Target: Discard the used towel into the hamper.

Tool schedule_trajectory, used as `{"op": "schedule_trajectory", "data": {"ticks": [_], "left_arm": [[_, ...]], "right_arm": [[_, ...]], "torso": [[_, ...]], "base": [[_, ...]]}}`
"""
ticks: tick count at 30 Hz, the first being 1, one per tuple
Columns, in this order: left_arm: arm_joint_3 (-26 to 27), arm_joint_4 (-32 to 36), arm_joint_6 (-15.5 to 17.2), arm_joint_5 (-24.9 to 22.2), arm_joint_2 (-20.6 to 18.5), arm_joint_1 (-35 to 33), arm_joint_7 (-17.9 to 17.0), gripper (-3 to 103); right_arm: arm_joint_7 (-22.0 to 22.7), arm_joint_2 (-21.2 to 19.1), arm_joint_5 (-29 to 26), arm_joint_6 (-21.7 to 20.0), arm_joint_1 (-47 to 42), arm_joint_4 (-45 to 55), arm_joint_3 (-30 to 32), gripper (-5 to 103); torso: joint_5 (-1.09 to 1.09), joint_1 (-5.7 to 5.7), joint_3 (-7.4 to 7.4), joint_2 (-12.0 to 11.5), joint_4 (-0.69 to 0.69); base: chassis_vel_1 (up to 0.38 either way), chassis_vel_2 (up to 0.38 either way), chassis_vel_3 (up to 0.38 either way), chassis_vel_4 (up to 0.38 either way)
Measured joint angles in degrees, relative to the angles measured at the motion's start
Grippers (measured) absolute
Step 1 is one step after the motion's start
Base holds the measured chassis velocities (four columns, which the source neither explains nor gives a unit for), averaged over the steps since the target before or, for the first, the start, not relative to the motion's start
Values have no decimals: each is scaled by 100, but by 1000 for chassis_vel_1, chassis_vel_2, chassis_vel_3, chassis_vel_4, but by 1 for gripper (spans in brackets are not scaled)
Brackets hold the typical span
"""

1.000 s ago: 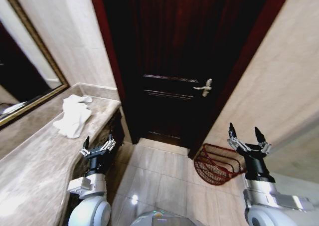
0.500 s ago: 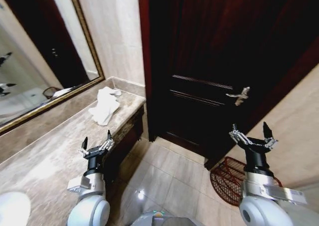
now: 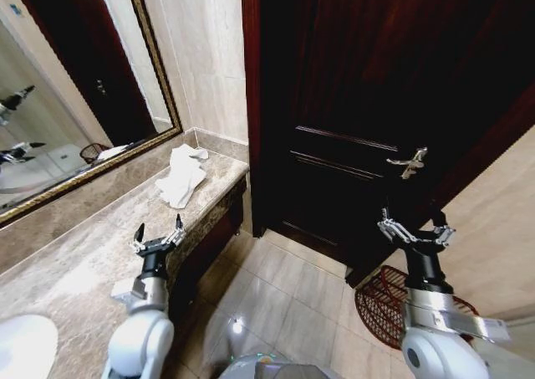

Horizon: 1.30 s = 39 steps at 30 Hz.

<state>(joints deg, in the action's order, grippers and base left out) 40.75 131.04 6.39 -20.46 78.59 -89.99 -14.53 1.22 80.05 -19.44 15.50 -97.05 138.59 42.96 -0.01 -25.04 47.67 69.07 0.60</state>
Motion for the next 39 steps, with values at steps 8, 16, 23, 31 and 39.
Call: {"op": "schedule_trajectory", "data": {"ticks": [8, 16, 23, 31, 39], "left_arm": [[34, -1016, 369, -737, -874, 1057, 92, 99], [-263, -1901, 701, -1294, -1767, 1872, 65, 99], [-640, -2827, 1070, -1907, -2365, 2978, 2, 99], [-1118, -3612, 1384, -2540, -2515, 3716, -54, 96], [-1426, -3945, 1707, -2778, -2516, 4094, -67, 96]], "right_arm": [[-84, -42, 171, -56, -15, -121, -2, 100], [-133, 6, 295, -96, 65, -288, -34, 100], [-137, 26, 301, -89, 98, -410, -13, 100], [-106, -6, 281, -37, 128, -525, 12, 100], [-96, -28, 273, 26, 117, -575, 42, 100]], "torso": [[-1, -1, 0, 0, 0], [-2, -1, 1, -1, 1], [-1, -1, 1, -1, 0], [0, -1, 0, -1, 1], [0, 0, 0, -1, 1]], "base": [[0, 0, 0, 0], [0, 0, 0, 0], [0, 0, 0, 0], [0, 0, 0, 0], [0, 0, 0, 0]]}}
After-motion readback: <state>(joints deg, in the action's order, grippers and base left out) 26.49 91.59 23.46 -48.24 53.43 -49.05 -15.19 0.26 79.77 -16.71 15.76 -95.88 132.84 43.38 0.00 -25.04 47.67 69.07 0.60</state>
